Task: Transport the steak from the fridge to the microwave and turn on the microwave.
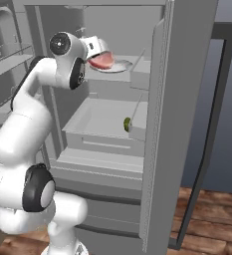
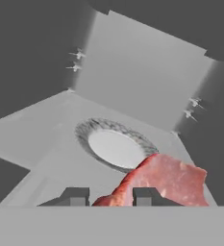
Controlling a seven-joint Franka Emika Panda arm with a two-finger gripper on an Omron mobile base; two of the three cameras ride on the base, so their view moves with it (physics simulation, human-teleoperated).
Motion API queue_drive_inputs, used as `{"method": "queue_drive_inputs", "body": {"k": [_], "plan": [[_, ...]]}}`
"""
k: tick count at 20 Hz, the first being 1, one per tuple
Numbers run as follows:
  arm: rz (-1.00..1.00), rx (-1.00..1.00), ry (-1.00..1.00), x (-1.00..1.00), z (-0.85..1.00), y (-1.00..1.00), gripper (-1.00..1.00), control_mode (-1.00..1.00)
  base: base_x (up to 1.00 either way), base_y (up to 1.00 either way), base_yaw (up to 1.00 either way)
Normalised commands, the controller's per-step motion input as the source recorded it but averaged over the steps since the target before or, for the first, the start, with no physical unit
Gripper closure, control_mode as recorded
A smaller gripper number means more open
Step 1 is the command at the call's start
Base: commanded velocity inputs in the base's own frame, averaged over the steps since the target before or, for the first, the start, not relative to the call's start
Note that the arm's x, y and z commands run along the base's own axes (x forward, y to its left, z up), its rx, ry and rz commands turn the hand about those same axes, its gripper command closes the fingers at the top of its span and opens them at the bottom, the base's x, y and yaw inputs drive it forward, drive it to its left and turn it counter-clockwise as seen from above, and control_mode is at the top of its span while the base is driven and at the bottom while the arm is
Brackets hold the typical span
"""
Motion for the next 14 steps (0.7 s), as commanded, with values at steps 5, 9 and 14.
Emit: {"method": "queue_drive_inputs", "body": {"k": [5,9,14], "plan": [[-0.05,0.0,0.02,-1.0,0.0,0.01,1.0,-1.0,0.0,0.0,0.0],[-0.06,0.04,0.13,-1.0,0.0,0.0,1.0,-1.0,0.0,0.0,0.0],[-0.02,0.16,0.28,-1.0,-0.01,0.0,1.0,-1.0,0.0,0.0,0.0]]}}
